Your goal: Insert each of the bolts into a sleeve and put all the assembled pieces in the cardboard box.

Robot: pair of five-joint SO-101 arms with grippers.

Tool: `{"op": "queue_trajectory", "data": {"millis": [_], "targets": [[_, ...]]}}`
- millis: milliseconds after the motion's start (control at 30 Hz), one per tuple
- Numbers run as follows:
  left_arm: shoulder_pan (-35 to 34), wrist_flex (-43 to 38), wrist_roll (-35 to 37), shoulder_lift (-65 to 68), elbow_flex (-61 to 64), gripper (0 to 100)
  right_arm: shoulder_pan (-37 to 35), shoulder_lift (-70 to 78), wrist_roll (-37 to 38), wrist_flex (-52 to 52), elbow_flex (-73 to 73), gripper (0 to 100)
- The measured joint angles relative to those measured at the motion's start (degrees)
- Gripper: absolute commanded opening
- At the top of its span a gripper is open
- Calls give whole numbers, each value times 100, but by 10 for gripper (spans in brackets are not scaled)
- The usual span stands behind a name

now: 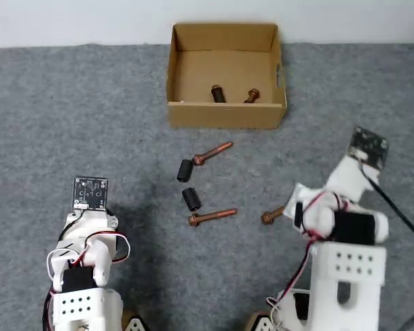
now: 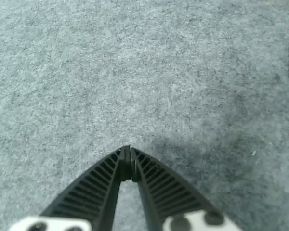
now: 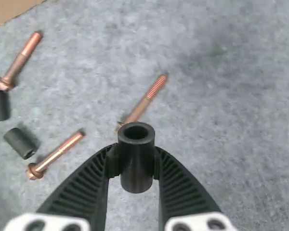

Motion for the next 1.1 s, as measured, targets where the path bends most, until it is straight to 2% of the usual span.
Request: {"op": "queue_trajectory", "data": {"millis": [233, 500, 800, 900, 1100], "targets": [[18, 0, 0, 0, 0, 8, 563, -1327, 0, 0, 923, 8], [536, -141, 0, 0, 0, 8, 642, -3209, 0, 0, 1908, 8], [580, -273, 35, 0, -114, 7, 642, -4765, 255, 9, 2418, 8], [826, 35, 633, 0, -668, 7, 642, -4853, 255, 9, 2418, 8], [2013, 1688, 2224, 9, -2382, 7, 642, -4897, 255, 9, 2418, 8]]}}
